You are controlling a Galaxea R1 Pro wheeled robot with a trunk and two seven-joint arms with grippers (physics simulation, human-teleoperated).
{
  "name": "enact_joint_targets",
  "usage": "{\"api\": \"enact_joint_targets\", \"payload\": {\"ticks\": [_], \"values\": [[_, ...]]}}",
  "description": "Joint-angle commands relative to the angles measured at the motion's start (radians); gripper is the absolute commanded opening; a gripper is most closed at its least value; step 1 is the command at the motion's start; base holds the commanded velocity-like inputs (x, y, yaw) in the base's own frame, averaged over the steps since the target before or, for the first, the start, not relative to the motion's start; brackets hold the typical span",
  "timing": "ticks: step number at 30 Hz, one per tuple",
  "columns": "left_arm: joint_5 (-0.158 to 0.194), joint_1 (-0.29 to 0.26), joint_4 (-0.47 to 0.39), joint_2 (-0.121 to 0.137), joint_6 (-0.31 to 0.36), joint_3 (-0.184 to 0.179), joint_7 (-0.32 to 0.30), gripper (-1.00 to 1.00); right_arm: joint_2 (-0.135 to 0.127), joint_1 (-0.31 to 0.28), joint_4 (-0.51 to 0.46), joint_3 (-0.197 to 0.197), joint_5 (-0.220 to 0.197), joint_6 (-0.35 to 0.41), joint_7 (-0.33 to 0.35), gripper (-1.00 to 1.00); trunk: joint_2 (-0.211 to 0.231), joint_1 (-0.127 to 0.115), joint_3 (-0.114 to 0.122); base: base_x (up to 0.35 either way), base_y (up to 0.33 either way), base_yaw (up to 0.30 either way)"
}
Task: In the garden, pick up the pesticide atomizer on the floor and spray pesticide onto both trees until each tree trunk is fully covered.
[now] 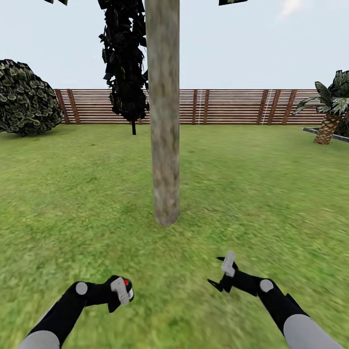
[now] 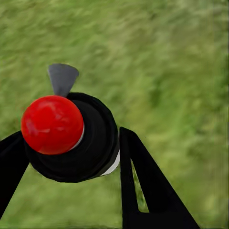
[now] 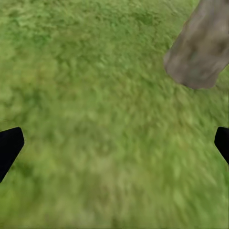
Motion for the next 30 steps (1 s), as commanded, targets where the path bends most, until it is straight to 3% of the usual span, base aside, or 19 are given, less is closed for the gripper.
{"api": "enact_joint_targets", "payload": {"ticks": [1, 8, 13, 18, 19, 24, 30], "values": [[-0.039, -0.017, 0.000, -0.001, 0.006, 0.000, -0.068, -1.00, 0.001, -0.006, -0.001, 0.000, 0.000, 0.000, 0.029, 1.00, 0.000, 0.000, 0.000, 0.000, 0.000, 0.000], [-0.041, -0.022, 0.001, -0.042, 0.006, -0.040, -0.083, -1.00, 0.041, -0.021, 0.001, 0.040, 0.000, -0.002, 0.067, 1.00, 0.000, 0.000, 0.000, 0.000, 0.000, 0.000], [-0.041, -0.013, 0.005, -0.070, 0.001, -0.040, -0.065, -1.00, 0.069, -0.022, 0.002, 0.037, 0.003, -0.001, 0.095, 1.00, 0.000, 0.000, 0.000, 0.000, 0.000, 0.000], [-0.042, -0.016, 0.005, -0.075, 0.003, -0.040, -0.064, -1.00, 0.098, -0.022, 0.001, 0.037, 0.003, -0.001, 0.123, 1.00, 0.000, 0.000, 0.000, 0.000, 0.000, 0.000], [-0.043, -0.018, 0.005, -0.076, 0.003, -0.040, -0.064, -1.00, 0.103, -0.022, 0.001, 0.037, 0.004, -0.001, 0.129, -1.00, 0.000, 0.000, 0.000, 0.000, 0.000, 0.000], [-0.049, -0.023, 0.007, -0.078, 0.007, -0.057, -0.066, -1.00, 0.132, -0.022, -0.005, 0.034, 0.004, -0.001, 0.157, -1.00, 0.000, 0.000, 0.000, 0.000, 0.000, 0.000], [-0.060, -0.027, 0.007, -0.091, 0.016, -0.090, -0.066, -1.00, 0.137, -0.022, -0.007, 0.035, 0.003, -0.001, 0.191, -1.00, 0.000, 0.000, 0.000, 0.000, 0.000, 0.000]]}}
